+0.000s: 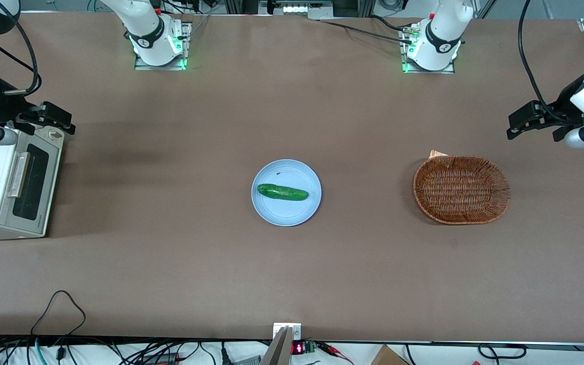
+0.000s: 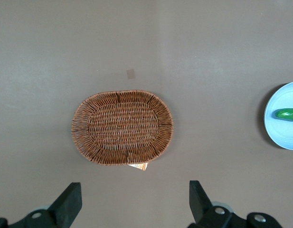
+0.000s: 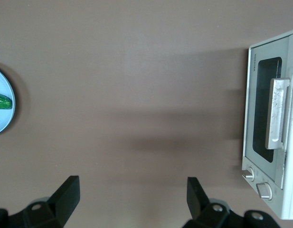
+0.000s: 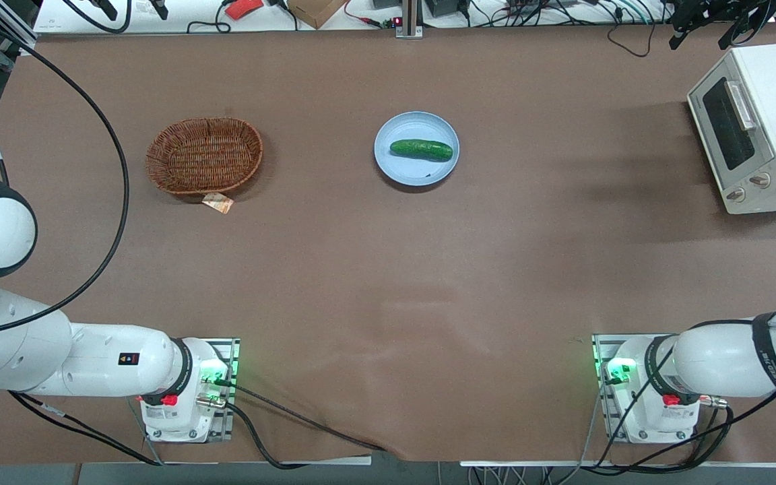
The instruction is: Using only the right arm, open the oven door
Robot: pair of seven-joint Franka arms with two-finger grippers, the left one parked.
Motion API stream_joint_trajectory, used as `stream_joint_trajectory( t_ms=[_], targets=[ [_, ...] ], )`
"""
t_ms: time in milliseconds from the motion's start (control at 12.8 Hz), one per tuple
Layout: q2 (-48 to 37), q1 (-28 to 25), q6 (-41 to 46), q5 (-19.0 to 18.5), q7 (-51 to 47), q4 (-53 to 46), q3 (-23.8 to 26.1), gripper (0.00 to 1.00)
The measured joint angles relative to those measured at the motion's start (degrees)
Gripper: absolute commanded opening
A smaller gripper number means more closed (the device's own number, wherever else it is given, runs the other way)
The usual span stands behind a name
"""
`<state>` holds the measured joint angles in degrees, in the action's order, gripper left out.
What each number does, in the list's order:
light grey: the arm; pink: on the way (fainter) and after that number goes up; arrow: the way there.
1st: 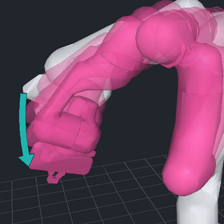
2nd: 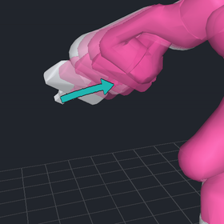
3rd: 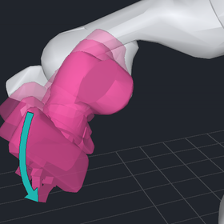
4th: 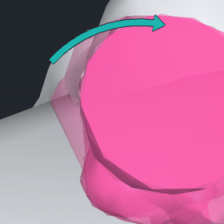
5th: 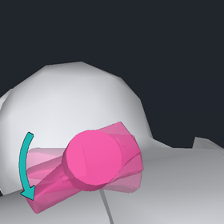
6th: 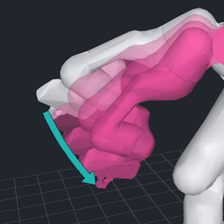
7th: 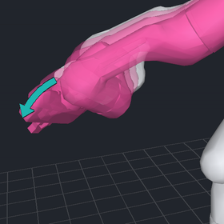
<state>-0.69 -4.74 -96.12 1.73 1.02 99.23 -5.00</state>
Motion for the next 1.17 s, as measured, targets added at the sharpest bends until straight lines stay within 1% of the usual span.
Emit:
stream_joint_trajectory(
  t_ms=[623,1169],
  targets=[
    [0.02,0.07,0.11,0.00,0.00,0.00,-0.01,1.00],
    [0.37,0.07,2.65,0.00,0.00,-0.01,-0.01,1.00]
  ],
)
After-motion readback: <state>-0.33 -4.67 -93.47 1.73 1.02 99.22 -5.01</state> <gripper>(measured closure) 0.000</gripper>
